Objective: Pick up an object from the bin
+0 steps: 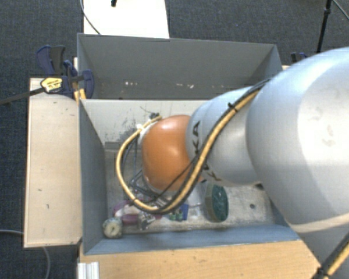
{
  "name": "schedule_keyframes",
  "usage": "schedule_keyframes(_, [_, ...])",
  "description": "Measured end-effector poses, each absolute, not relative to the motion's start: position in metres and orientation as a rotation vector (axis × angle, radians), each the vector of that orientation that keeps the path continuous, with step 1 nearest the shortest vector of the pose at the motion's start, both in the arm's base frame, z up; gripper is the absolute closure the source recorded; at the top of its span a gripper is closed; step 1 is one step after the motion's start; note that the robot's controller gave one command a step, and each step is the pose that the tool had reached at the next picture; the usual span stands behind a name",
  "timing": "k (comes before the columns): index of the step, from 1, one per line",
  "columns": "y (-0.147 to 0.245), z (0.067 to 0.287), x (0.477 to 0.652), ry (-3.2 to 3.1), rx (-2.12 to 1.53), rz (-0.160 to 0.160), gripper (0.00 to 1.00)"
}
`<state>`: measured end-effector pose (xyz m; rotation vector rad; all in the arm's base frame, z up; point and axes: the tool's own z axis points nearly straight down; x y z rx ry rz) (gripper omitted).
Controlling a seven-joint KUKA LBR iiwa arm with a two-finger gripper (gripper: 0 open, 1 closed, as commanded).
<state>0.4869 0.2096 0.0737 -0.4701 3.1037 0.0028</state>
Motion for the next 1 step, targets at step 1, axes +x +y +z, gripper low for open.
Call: schedule_keyframes(1, [0.1766, 0.2329, 0.4847, 3.025, -0.818, 0.000, 1.00])
